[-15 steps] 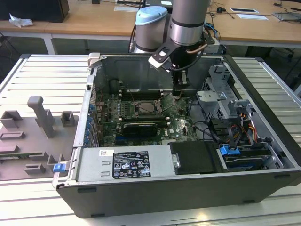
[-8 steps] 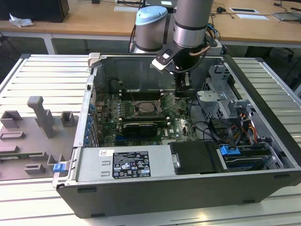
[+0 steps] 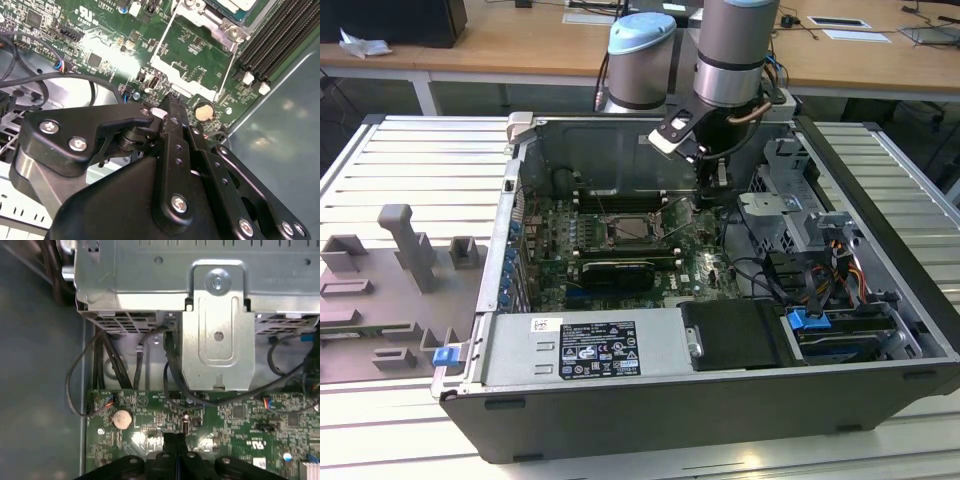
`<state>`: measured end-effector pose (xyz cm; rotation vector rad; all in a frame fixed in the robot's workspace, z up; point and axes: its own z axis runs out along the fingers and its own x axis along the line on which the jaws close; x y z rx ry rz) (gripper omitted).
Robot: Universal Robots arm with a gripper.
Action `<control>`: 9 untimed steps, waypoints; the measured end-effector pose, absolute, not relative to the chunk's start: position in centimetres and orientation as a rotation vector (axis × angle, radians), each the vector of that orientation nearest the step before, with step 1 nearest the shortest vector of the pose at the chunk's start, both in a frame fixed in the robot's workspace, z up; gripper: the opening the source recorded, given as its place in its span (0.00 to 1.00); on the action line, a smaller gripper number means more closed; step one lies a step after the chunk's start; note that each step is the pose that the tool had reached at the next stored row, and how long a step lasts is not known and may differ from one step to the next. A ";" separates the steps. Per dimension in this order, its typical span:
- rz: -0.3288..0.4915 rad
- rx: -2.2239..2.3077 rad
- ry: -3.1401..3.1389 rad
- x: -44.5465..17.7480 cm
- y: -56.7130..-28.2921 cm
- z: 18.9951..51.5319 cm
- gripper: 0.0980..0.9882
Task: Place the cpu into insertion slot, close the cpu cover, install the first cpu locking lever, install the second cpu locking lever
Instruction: 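Close the cpu cover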
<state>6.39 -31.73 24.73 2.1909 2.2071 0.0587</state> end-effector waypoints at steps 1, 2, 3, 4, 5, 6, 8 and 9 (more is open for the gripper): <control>0.058 2.192 2.207 6.4 -31.7 24.6 0.01; 0.055 2.192 2.209 6.3 -31.7 24.6 0.01; 0.053 2.194 2.210 6.3 -31.7 24.6 0.01; 0.050 2.195 2.211 6.2 -31.7 24.6 0.01; 0.049 2.195 2.211 6.2 -31.7 24.6 0.01; 0.049 2.195 2.212 6.1 -31.7 24.6 0.01; 0.049 2.195 2.212 5.7 -31.7 24.6 0.01; 0.049 2.195 2.211 5.5 -31.7 24.6 0.01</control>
